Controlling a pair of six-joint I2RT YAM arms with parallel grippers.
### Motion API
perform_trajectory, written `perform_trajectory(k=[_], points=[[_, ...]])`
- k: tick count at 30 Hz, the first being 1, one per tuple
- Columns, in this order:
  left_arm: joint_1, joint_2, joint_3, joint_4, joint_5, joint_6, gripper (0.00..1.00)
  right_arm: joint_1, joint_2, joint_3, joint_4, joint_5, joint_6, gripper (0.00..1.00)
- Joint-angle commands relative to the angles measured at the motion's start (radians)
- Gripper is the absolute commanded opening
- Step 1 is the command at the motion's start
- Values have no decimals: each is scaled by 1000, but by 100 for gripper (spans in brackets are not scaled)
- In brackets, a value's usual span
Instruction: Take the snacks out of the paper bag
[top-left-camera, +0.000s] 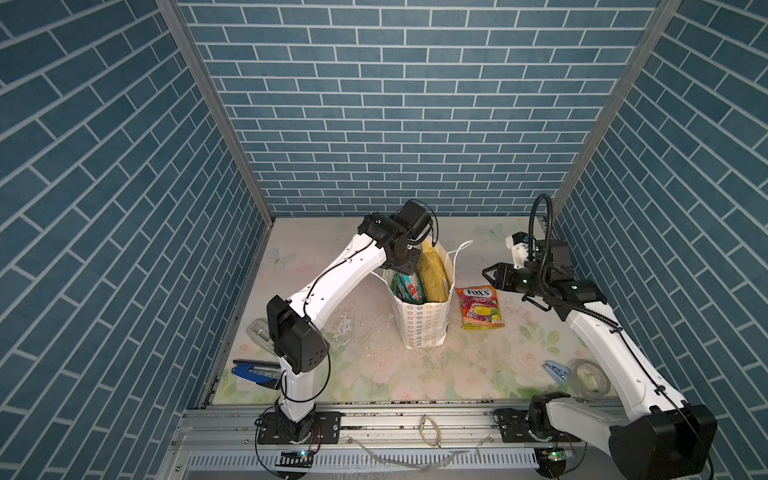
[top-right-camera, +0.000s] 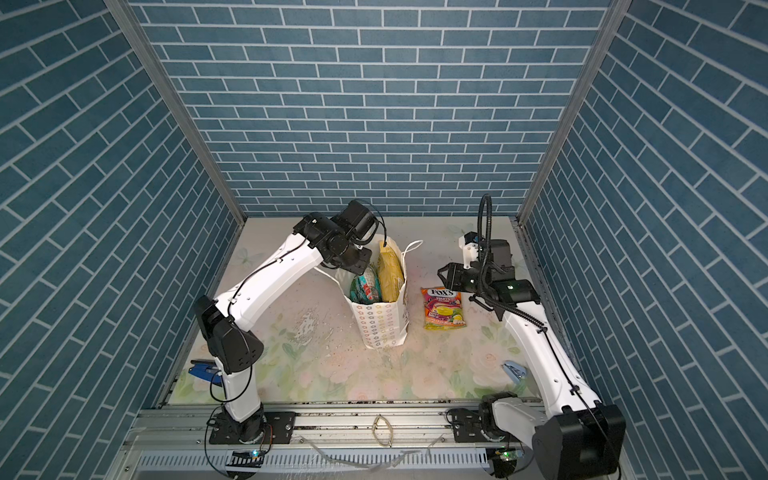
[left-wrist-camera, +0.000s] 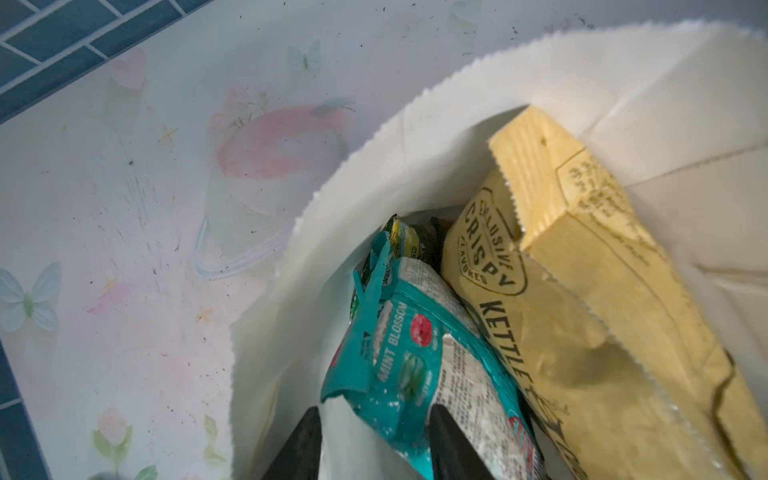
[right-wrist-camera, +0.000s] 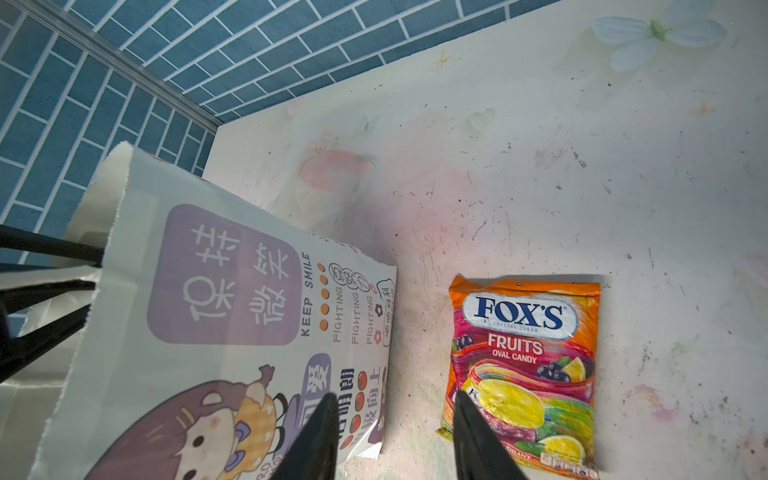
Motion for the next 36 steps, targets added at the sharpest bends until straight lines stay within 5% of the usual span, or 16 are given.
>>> perform_trajectory(k=[1,6,11,36], points=[[12,-16,-24,37,34,-12,43,-5,-19,-11,8,-13,-35,45],[26,-6,-41,51,73,-12,35,-5,-13,-14,11,-15,-35,45],[29,-8,-48,58,85,-12,0,-5,-10,-14,15,-18,-32,45],[29,-180,-84,226,186,70,0,-4,-20,-6,-3,-25,-34,45]])
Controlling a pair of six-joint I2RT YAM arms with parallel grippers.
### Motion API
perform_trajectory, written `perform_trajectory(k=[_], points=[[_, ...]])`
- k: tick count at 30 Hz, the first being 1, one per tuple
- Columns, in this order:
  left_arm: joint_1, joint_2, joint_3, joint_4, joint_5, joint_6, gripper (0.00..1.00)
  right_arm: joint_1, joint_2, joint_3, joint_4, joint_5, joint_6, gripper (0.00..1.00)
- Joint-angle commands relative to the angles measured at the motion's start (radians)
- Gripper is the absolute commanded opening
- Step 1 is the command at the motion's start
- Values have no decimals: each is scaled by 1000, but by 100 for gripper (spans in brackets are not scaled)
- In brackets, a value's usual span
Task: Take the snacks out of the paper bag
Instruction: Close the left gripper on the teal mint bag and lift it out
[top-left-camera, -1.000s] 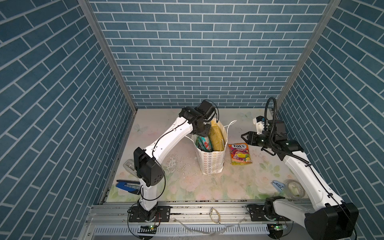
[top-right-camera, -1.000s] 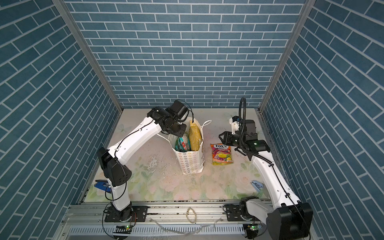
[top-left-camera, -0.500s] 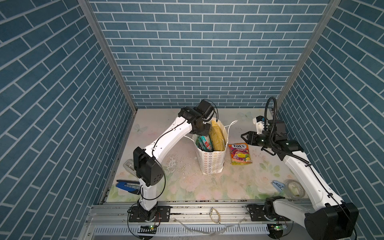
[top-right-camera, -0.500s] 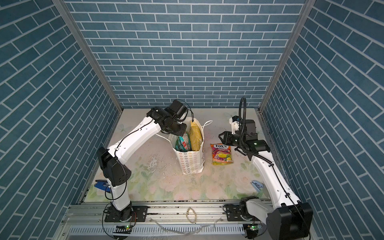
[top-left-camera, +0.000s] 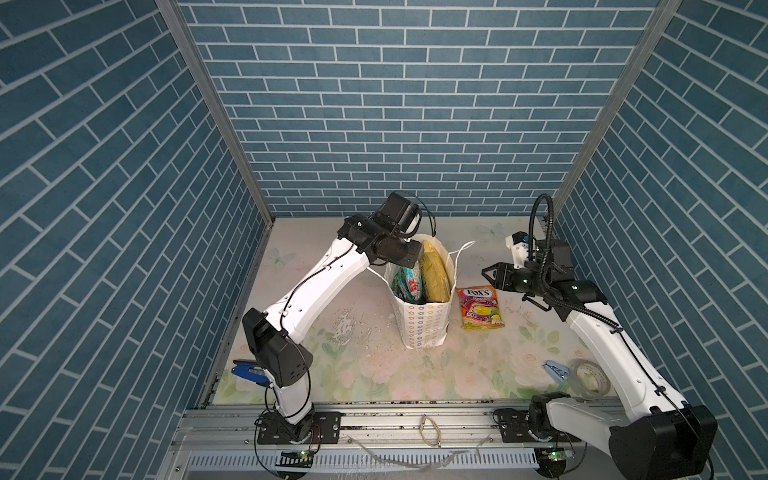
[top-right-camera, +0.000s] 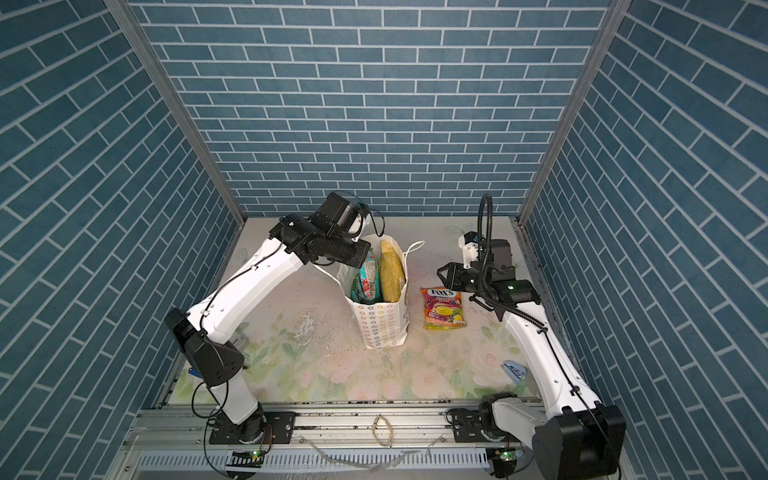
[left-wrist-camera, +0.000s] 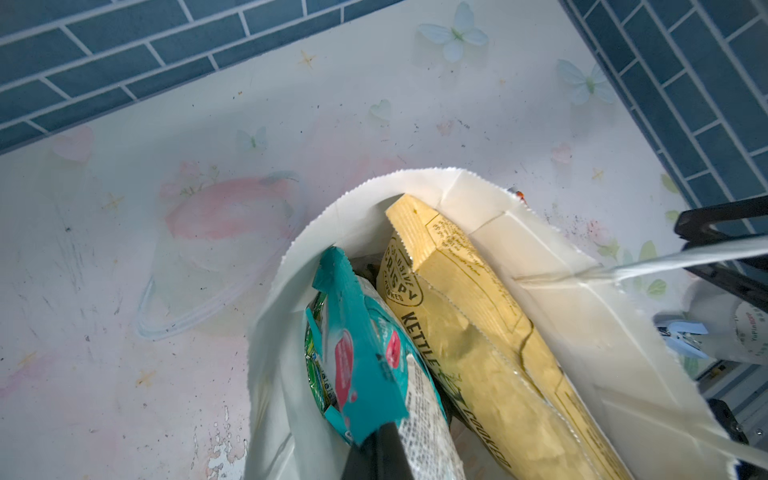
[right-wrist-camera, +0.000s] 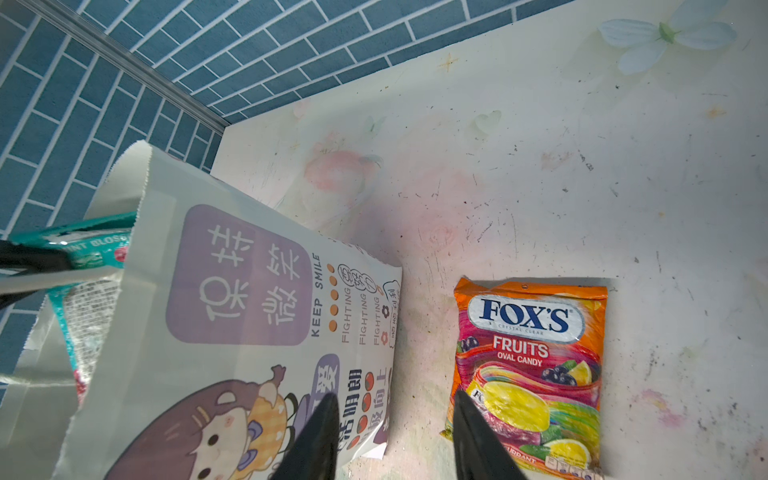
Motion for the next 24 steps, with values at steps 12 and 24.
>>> perform_trajectory(k=[12,24], points=[[22,-78,104,91,58,78,0,-4,-29,3,-22,-4,-32,45],[103,-87,216,125,156,93,0,-4,-37,6,-31,-3,-31,45]])
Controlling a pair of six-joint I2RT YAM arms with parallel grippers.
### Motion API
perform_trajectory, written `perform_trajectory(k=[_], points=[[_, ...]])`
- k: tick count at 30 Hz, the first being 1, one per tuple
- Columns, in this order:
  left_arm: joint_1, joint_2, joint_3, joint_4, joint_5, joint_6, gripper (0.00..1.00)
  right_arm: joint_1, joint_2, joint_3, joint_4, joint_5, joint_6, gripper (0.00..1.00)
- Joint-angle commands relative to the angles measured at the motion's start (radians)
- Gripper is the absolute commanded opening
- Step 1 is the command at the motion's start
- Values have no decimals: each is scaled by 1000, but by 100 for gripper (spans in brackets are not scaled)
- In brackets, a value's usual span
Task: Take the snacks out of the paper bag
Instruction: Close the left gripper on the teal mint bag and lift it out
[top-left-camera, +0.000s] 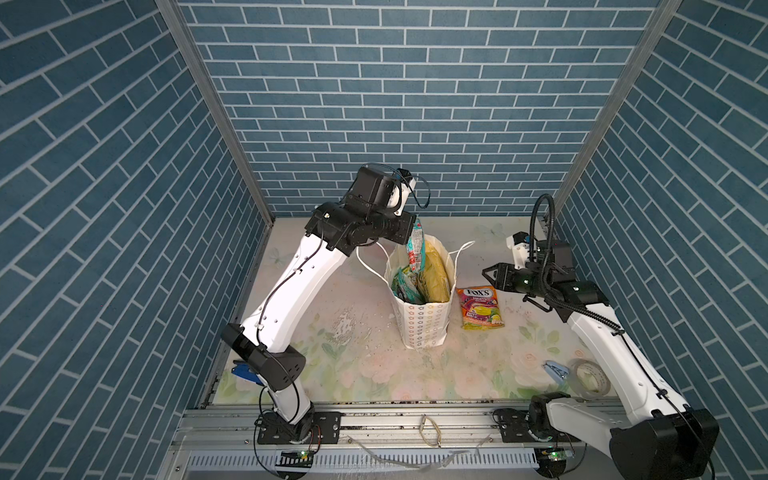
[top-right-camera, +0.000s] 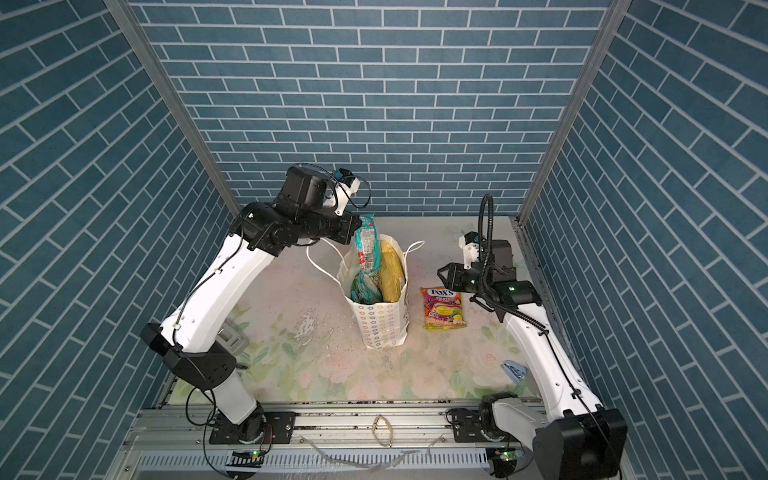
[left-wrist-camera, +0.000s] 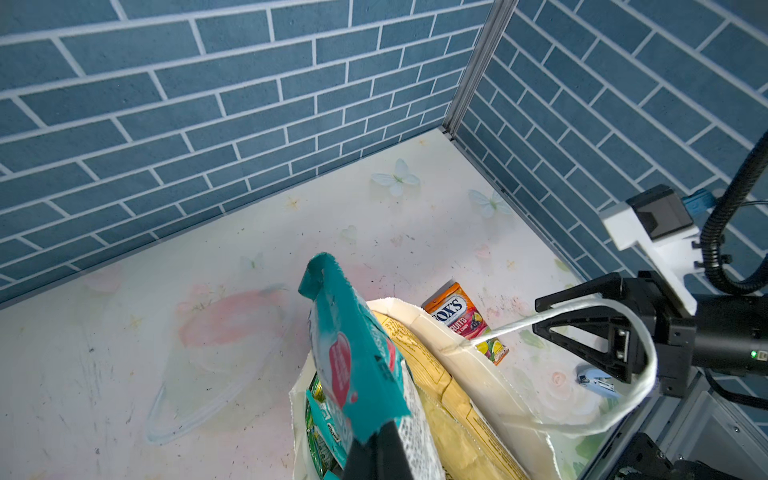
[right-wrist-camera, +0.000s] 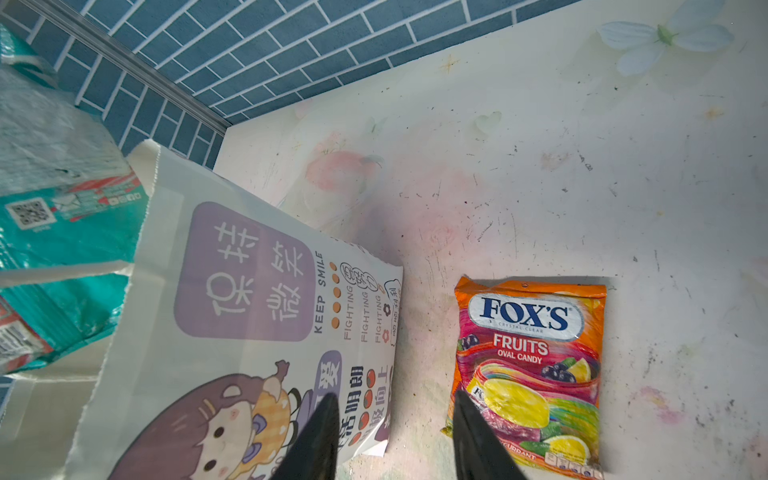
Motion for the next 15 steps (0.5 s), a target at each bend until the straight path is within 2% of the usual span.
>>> perform_trajectory(k=[1,15], points=[[40,-56,40,53,33,19,0,-4,-22,5,-22,-3,-31,45],[283,-268,-41,93,23,16,0,-4,-6,0,-4,-8,-24,45]])
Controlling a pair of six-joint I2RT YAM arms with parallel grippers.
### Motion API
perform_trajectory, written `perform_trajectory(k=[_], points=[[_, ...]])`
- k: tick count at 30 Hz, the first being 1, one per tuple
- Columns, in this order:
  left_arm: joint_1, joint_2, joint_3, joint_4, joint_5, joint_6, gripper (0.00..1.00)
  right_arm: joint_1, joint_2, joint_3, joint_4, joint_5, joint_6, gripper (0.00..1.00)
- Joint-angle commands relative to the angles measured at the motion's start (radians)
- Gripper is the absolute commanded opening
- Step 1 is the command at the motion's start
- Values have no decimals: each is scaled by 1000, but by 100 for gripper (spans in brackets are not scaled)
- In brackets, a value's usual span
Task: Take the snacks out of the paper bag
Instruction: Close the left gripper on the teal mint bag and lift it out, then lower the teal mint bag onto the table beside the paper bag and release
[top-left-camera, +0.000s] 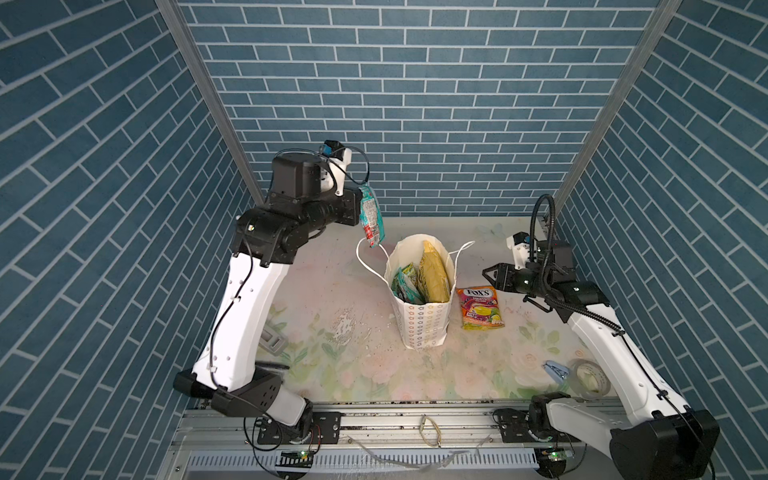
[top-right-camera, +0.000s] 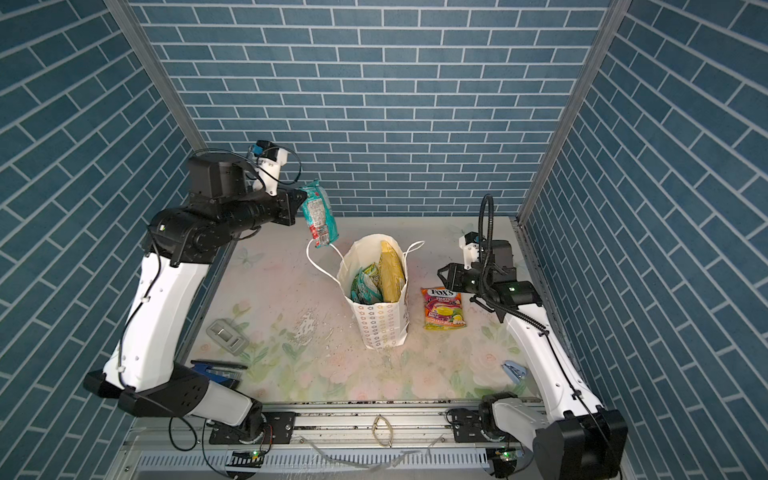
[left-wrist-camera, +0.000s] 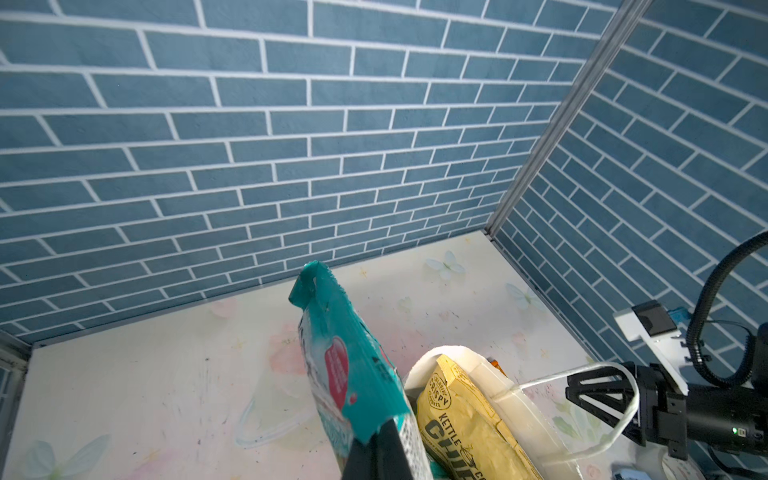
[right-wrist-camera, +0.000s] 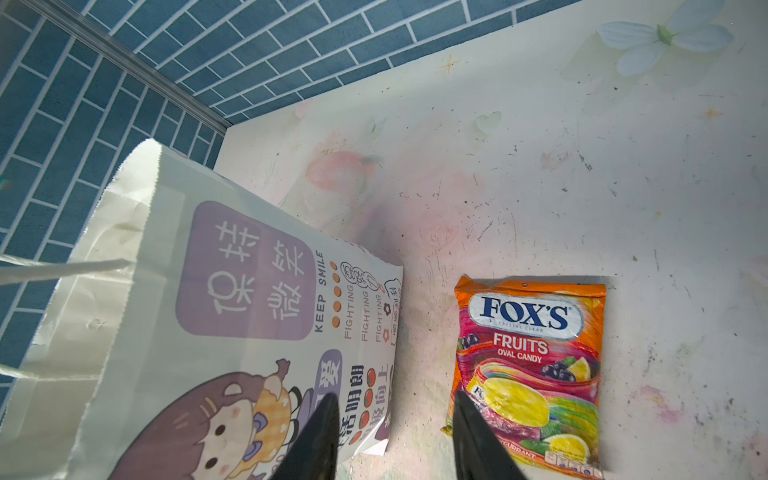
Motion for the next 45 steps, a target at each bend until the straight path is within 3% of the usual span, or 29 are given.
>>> perform_trajectory(k=[1,7,11,19,25,29,40,45], points=[[47,-49,-18,45,-17,16,0,-3,-4,1,0,-9,-22,45],[85,-103,-52,-66,-240,57,0,-3,2,-3,12,-13,-14,45],[85,-153,-184,-107,-348,53,0,-3,0,-3,7,-10,-14,45],[85,-162,-516,-142,-324,50,0,-3,9,12,-8,-4,-16,45],[86,-127,-716,-69,-352,49,0,-3,-4,9,-26,4,-13,45],[85,-74,-748,-24,-349,51,0,-4,-9,6,-31,9,-10,45],[84,209,-732,117,-189,40,0,-4,-22,4,-60,31,-16,45],[84,224,-735,162,-162,28,1,-4,-20,6,-67,43,-19,45]])
